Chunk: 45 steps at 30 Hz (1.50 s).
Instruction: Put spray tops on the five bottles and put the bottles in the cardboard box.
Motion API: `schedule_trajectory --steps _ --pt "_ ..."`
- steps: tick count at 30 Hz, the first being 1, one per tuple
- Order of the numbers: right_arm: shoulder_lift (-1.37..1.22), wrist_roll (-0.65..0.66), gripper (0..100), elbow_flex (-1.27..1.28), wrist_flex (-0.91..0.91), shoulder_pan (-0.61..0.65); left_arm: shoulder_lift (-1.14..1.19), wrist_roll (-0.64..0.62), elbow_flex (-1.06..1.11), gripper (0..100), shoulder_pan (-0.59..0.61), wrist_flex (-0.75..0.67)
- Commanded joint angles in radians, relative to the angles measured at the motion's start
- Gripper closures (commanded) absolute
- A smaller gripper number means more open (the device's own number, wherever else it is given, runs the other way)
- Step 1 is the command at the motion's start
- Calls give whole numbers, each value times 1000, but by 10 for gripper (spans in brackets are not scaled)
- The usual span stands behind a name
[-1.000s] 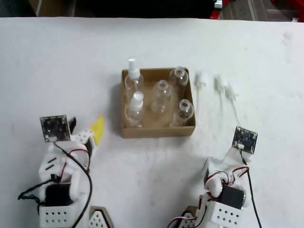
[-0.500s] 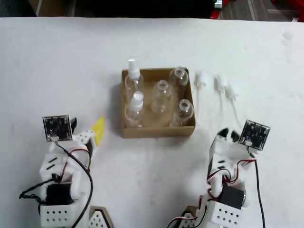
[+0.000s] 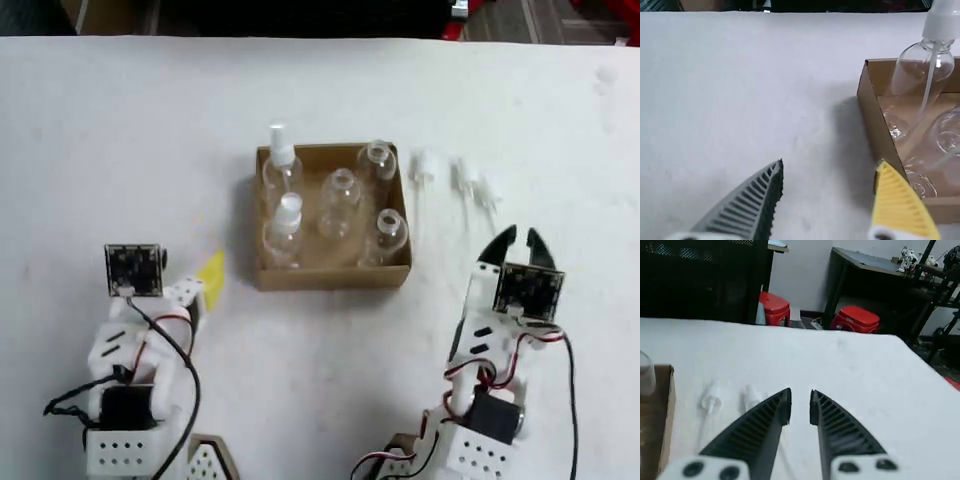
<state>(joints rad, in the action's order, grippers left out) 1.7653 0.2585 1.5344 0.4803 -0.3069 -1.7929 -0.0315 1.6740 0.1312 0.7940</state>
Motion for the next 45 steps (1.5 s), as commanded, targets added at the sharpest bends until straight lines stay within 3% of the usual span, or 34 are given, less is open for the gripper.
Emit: schedule_trajectory --steps 1,16,21,30,35,45 --pt "-107 52 946 -264 127 67 -5 11 -9 733 -15 -31" --pt "-1372 80 946 -1564 871 298 -5 12 -9 733 -15 -29" --pt "-1712 -28 945 -1820 905 269 -5 12 -9 733 -7 -29" --pt "-2241 -51 914 -2209 967 289 -5 12 -9 733 -7 -29" --pt "-2471 -106 817 -2460 1030 285 -5 12 -9 733 -10 -28" --pt "-2812 -112 847 -2852 1035 294 -5 14 -12 733 -7 -26"
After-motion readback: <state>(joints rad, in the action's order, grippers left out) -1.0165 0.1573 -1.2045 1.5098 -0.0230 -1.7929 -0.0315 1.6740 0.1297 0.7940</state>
